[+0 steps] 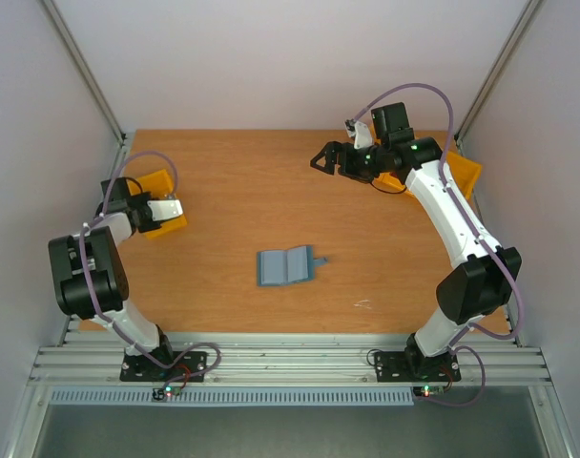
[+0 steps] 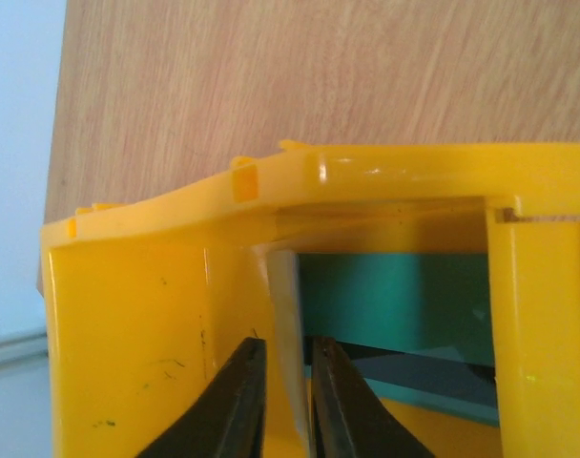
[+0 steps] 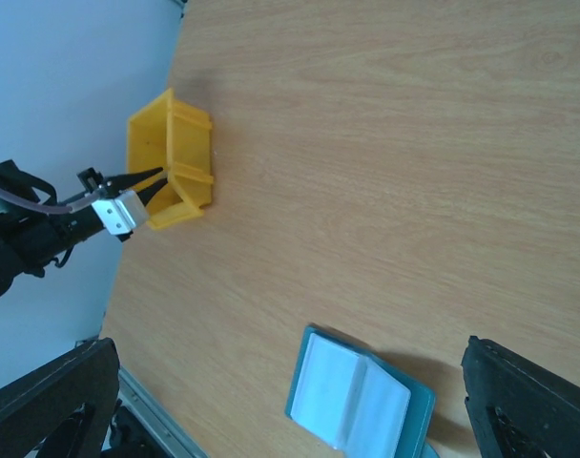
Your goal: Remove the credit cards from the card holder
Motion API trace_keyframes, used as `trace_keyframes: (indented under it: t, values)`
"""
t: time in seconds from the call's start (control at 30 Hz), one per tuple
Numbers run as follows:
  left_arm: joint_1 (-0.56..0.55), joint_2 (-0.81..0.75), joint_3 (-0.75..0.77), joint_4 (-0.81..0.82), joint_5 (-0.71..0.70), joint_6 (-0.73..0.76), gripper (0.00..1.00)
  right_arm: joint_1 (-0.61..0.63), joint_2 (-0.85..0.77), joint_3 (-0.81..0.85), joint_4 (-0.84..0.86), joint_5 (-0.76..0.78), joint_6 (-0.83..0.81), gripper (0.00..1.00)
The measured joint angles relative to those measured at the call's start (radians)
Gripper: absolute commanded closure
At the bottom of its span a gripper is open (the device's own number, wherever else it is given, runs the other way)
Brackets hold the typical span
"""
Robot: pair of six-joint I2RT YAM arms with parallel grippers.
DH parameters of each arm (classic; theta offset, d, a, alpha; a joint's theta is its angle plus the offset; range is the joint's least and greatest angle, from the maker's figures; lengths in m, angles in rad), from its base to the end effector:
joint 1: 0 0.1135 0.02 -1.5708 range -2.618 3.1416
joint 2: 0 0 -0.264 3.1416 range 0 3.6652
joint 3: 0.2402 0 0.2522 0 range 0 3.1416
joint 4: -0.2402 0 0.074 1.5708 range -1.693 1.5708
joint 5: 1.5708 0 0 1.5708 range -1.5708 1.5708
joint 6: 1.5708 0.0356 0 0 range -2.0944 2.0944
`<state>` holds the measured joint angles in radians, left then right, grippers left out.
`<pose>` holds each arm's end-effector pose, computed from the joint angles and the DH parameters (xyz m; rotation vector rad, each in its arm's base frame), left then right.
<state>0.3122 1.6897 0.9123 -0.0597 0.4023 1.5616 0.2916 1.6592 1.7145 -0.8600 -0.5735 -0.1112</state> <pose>0.3274 0.0910 0.1673 1.5300 1.8058 0.4455 0.3360 0.1210 0.3750 -0.7351 2.2209 0.7665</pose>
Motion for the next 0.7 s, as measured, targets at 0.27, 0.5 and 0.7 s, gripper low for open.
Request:
trace_keyframes:
  t: [0.27,0.5,0.7]
  values:
    - [0.014,0.0,0.0,-0.003,0.017,0.006,0.58,0.0,0.0,0.0,-0.001,-0.007,0.0,0.02]
    - [0.016,-0.029,-0.001,-0.007,0.035,-0.011,0.53,0.0,0.0,0.0,-0.006,-0.008,0.0,0.02]
    - [0.024,-0.09,-0.001,-0.014,0.063,-0.123,0.47,0.0,0.0,0.007,-0.038,-0.004,-0.002,0.05]
